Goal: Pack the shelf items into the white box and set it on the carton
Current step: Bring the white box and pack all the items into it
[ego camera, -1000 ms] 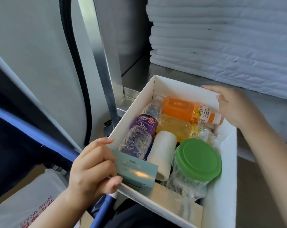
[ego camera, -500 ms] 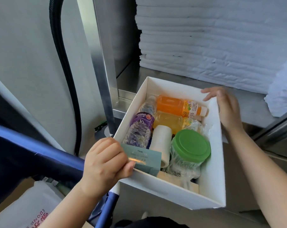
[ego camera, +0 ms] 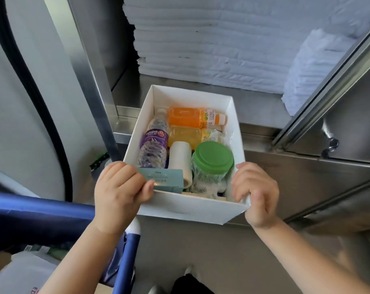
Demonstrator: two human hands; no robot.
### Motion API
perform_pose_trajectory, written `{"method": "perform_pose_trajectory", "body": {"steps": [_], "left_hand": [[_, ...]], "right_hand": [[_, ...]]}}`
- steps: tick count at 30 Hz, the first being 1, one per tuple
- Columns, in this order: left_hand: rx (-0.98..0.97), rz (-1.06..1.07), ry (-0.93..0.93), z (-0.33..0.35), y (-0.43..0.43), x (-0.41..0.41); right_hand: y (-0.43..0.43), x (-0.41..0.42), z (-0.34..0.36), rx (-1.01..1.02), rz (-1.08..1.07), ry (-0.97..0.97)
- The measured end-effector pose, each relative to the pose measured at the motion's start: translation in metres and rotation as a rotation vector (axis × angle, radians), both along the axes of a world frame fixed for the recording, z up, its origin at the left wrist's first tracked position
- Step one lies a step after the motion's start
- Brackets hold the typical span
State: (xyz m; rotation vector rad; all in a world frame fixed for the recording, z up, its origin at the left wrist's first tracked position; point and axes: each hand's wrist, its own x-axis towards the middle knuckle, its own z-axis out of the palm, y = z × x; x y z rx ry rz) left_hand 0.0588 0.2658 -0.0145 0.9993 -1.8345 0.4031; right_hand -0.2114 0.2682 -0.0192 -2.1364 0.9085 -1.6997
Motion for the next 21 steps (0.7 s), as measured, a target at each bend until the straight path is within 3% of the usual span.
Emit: {"method": "perform_pose_trajectory", "body": {"steps": [5,8,15,21], "left_hand": [[-0.037,-0.002,0.013,0.002,0.004,-0.006],[-0.002,0.04,0.069,-0.003,0.006,-0.007],[0.13,0.069,0.402,-0.01,0.014,-0.011],[-0.05,0.123,0.116,0.003,0.005,-0.011]], "right_hand": [[0.016,0.004,-0.01,-0.183,-0.159,0.213],[0.01,0.009,-0.004,-0.285,-0.222,0.22],[0.007,0.011,0.002,-0.284,-0.212,0.213],[0.009,0.015,-0.001,-0.258,-0.247,0.114]]}}
